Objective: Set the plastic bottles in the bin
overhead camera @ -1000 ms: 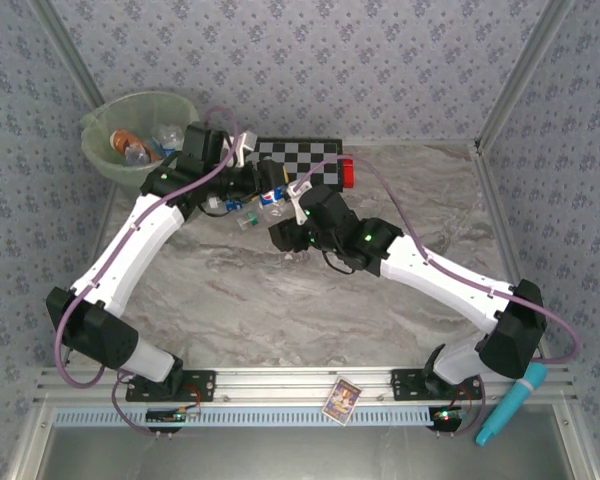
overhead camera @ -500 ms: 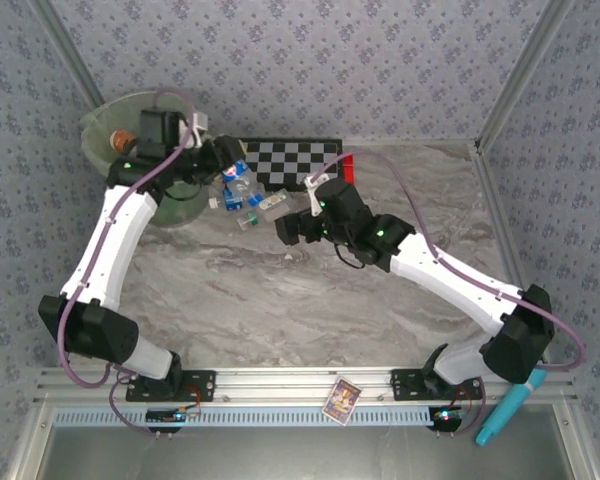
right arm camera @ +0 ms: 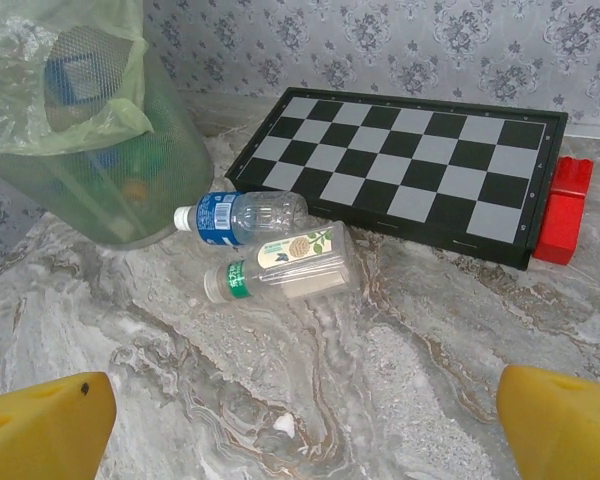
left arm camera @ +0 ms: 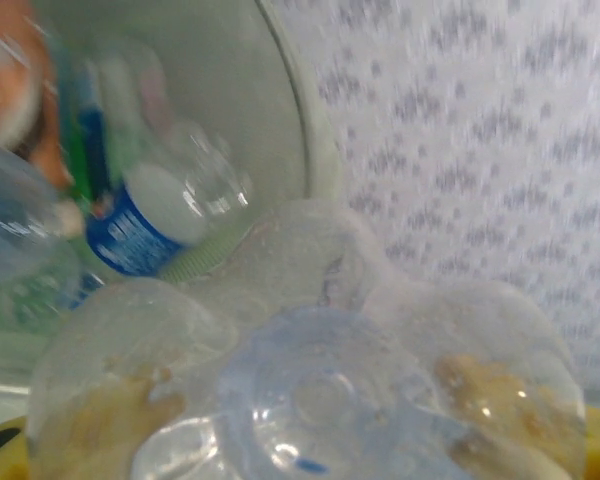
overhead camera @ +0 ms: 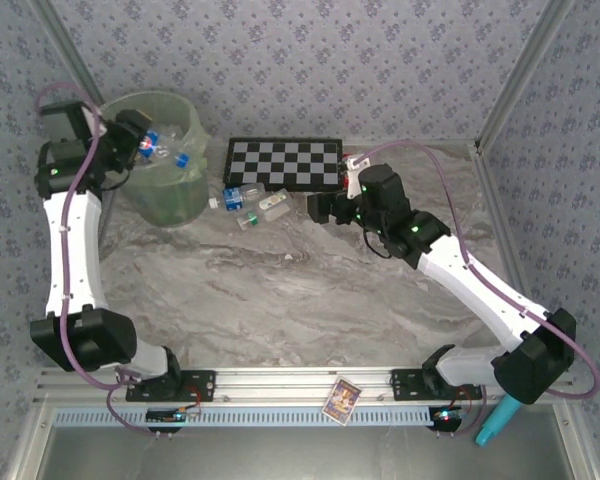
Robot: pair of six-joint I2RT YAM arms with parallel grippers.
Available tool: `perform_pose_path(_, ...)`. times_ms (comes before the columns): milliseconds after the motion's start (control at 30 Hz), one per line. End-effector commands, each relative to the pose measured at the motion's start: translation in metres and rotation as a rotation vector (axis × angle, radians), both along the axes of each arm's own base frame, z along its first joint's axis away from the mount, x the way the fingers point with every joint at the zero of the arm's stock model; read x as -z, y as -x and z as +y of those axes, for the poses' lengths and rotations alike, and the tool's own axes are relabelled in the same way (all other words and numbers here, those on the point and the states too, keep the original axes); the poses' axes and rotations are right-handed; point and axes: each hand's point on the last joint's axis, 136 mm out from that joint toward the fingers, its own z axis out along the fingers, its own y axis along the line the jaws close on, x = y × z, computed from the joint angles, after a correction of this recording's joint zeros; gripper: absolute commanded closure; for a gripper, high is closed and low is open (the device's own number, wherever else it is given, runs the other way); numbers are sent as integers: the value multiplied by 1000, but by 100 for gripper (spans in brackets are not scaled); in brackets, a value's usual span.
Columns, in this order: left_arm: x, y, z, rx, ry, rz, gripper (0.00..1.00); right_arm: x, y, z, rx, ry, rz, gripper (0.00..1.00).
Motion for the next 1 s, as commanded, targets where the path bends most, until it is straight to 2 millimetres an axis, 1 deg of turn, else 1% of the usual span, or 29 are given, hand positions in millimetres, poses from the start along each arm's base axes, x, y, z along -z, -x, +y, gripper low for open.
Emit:
perform_pose_path(0,-29,-1,32,-151,90,-99,41,0,6,-2,-39,-8,-13,1)
perform_pose_path(100,-29,-5,56,-271,138,-103,40,2,4,-7,-40,-2,-14,0)
perform_pose_path(200,-28,-10,74,-365,198,-114,39,0,3,-11,-38,-3,-18,0)
perform_pose_path(267,-25,-13,84,-437,255,-121,40,-1,3,-13,-34,-4,-20,0)
perform_pose_path(333,-18,-17,93,-512,350,-139,41,-2,4,-15,-34,-4,-19,0)
perform_pose_path(400,-18,-24,99,-554,424,-190,41,-3,6,-16,-32,-6,-19,0)
perform_pose_path(467,-17,-32,100,-574,465,-205,39,-3,7,-18,-27,-5,-19,0)
perform_pose_path(533,-16,-43,97,-572,483,-199,40,-4,9,-20,-22,-7,-18,1)
perform_pose_path(633,-14,-65,87,-547,534,-184,41,-6,12,-22,-14,-11,-14,1)
perform_pose_path(767,-6,-91,75,-531,602,-166,40,-10,17,-27,5,-18,-17,1)
perform_pose_path(867,-2,-103,70,-536,609,-141,39,-11,23,-32,17,-17,-17,0)
perform_pose_path(900,-1,-105,72,-548,604,-129,38,-12,25,-33,22,-17,-16,0)
perform_pose_path(933,0,-106,74,-558,597,-119,37,-12,28,-35,26,-17,-15,0)
perform_pose_path(967,1,-106,75,-570,594,-107,34,-12,30,-37,33,-15,-15,0)
